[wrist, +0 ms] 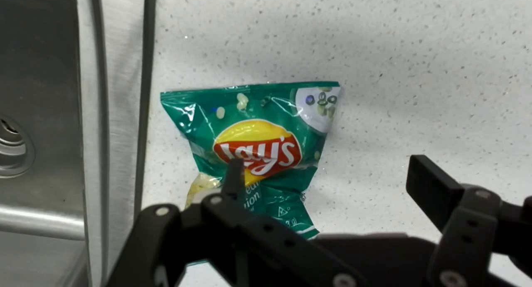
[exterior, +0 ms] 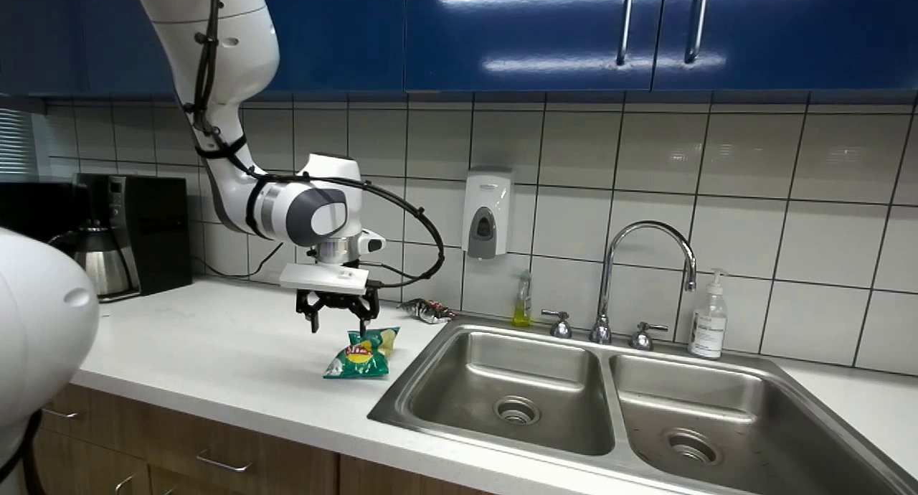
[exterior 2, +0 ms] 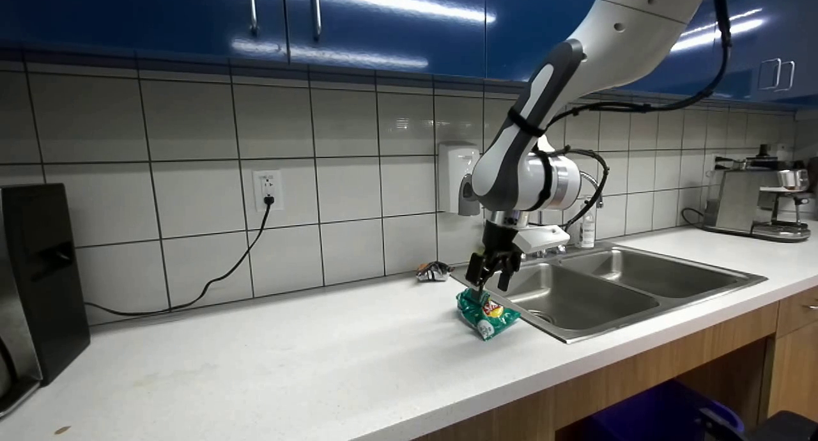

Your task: Put the green packet in the sink on the left.

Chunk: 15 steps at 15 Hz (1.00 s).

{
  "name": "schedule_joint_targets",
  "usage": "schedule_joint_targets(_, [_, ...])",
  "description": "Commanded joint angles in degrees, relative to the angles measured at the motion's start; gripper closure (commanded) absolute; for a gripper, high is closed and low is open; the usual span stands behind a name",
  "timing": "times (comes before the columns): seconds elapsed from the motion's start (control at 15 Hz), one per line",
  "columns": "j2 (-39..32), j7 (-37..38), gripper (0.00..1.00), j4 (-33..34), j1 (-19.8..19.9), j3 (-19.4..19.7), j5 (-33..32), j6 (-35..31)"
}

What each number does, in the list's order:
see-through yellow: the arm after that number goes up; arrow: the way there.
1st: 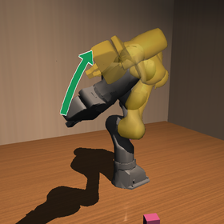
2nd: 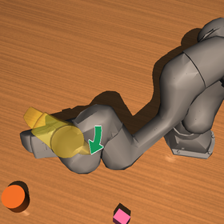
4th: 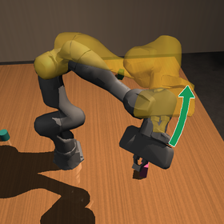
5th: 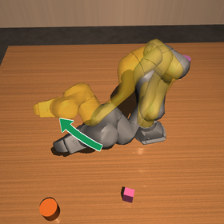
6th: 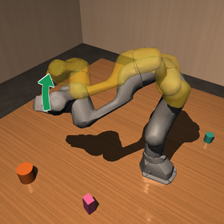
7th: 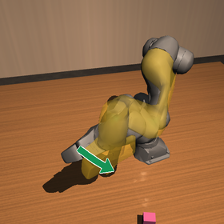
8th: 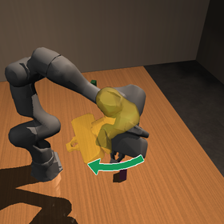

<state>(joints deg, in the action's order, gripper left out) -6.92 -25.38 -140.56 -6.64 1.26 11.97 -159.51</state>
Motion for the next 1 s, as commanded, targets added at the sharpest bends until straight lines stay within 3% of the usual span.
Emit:
schedule_joint_targets(0.0, [-4.7,2.4,0.00,4.2,3.1,-2.7,-1.6,-1.6])
schedule_joint_targets(0.93, [-12.1,7.3,0.00,11.3,6.9,-3.0,-9.3,-1.2])
